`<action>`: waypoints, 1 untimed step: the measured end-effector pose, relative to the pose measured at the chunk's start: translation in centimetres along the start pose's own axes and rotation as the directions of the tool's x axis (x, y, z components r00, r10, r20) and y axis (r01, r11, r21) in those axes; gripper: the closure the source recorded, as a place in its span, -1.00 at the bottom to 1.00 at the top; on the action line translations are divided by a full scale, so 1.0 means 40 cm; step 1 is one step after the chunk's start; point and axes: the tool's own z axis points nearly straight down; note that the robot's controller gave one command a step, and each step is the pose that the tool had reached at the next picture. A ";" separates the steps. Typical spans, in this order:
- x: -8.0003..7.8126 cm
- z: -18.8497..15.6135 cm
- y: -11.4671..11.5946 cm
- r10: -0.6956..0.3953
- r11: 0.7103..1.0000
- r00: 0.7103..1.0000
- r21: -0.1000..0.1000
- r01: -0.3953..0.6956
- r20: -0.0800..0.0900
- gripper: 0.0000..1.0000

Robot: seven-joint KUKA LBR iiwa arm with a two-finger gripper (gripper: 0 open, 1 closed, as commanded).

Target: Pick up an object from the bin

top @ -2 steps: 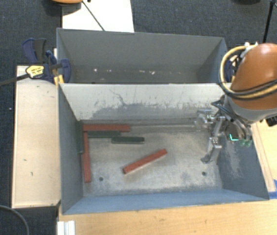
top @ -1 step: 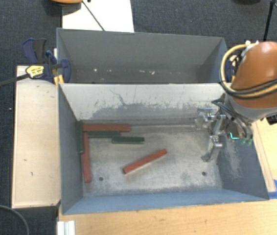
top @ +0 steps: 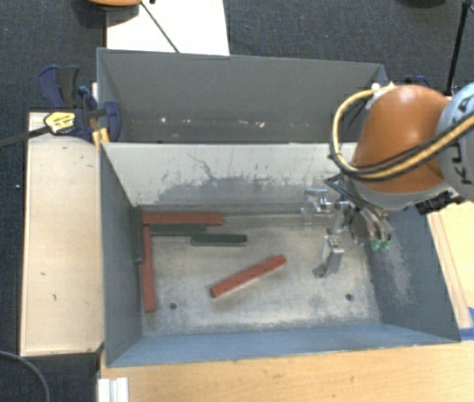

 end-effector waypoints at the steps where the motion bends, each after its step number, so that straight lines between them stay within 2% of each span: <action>1: -0.037 0.080 0.042 -0.133 0.991 0.991 -0.003 0.133 -0.008 -1.00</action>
Offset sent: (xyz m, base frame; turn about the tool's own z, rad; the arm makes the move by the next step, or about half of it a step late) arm 0.0009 0.0379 -0.1007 -0.2888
